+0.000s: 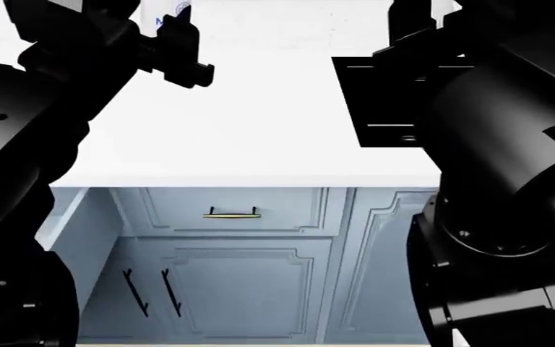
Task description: Pick and place the shaker into the drawer. Then close the cabinet.
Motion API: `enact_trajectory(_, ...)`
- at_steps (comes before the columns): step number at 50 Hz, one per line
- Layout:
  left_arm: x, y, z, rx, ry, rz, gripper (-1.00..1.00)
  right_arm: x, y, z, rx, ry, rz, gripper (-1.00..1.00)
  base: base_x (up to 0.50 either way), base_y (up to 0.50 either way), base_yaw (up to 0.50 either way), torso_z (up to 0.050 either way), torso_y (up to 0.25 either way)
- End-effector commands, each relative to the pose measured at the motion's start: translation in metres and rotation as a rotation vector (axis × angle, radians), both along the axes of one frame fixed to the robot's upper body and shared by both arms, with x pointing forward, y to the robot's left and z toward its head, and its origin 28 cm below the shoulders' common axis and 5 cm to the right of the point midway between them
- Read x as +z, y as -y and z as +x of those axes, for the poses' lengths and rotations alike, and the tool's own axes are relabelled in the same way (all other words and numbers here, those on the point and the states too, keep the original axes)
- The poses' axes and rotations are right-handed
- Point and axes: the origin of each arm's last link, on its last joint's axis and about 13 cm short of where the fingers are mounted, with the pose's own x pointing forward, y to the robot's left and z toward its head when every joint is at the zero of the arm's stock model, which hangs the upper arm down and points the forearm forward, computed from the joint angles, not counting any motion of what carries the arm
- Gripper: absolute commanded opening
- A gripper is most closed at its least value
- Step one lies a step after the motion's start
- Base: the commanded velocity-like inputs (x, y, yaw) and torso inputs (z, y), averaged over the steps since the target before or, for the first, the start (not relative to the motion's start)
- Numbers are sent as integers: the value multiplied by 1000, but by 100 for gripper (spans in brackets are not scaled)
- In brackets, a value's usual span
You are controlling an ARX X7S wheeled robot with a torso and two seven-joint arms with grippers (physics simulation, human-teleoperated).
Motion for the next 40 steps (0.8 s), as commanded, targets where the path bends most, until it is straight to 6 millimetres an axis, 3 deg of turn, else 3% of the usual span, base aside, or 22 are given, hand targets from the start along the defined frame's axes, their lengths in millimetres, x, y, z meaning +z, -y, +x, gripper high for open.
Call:
enact_trajectory(1,0,1,0,-10,0,-6,-100,3,3,-2,-2,19,18,-100,0,0,0,0,0)
enact_trajectory(7,1,1,0,-10,0,-7,-100,3,2,-1,-2,13,14,-100,-50,0,0,0,2)
enact_trajectory(20,-1,3,0,-16,-3,-11,-100,1,3,-2,1,17,21,-100,-500,59,0,1,1)
enact_trajectory(31,0,4,-2,-18,-2,-9,-100,5,3,-3,-1,27,20,-100,0,0,0,0,0)
enact_trajectory(40,-1,4,-1,-20,-6,-10,-100,2,0,-2,-8,17,0,-100,0,500,0,0,0)
